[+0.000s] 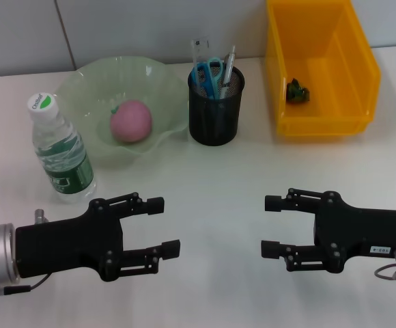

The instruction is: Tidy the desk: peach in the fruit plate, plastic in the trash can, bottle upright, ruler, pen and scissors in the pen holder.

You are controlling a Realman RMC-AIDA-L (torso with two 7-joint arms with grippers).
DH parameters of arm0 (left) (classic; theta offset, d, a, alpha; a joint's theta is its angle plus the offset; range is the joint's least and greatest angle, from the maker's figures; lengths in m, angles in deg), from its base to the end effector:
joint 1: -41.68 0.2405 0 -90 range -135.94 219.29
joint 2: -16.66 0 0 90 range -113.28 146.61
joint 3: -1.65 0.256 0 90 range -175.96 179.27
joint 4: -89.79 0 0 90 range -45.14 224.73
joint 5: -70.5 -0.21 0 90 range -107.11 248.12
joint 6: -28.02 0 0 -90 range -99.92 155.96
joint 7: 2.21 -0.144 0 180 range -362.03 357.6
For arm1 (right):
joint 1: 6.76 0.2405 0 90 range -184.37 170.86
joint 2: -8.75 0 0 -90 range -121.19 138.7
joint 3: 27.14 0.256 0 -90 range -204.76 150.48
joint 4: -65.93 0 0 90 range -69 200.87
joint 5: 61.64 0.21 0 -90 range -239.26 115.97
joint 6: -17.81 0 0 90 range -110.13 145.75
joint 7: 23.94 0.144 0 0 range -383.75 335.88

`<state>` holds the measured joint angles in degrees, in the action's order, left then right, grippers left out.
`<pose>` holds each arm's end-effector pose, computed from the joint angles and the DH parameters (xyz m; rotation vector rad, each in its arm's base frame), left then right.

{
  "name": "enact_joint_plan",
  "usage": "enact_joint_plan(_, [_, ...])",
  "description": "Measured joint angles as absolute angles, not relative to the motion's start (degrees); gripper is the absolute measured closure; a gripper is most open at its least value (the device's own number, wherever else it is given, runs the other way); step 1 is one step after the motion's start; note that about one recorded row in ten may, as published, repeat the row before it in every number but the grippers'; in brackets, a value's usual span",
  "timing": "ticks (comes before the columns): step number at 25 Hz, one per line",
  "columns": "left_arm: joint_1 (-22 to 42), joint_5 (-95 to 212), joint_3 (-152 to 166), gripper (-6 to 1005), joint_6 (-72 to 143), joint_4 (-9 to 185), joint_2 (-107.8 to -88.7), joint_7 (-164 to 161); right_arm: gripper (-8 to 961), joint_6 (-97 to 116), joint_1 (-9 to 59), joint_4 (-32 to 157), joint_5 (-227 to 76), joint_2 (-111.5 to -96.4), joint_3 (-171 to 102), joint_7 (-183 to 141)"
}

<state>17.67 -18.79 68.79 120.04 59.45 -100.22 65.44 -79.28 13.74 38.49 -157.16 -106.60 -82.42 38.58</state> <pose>-0.2519 0.2794 -0.0367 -2.8782 -0.4640 -0.9449 0.2867 0.2607 -0.0112 -2.7693 0.4854 0.9589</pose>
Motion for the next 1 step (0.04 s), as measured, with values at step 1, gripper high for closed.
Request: enact_joint_plan(1, [17.87,-18.83,68.82,211,120.51,59.4,-99.97,65.43,158,-79.31,13.74,38.44,-157.17,-106.6,-82.42,38.62])
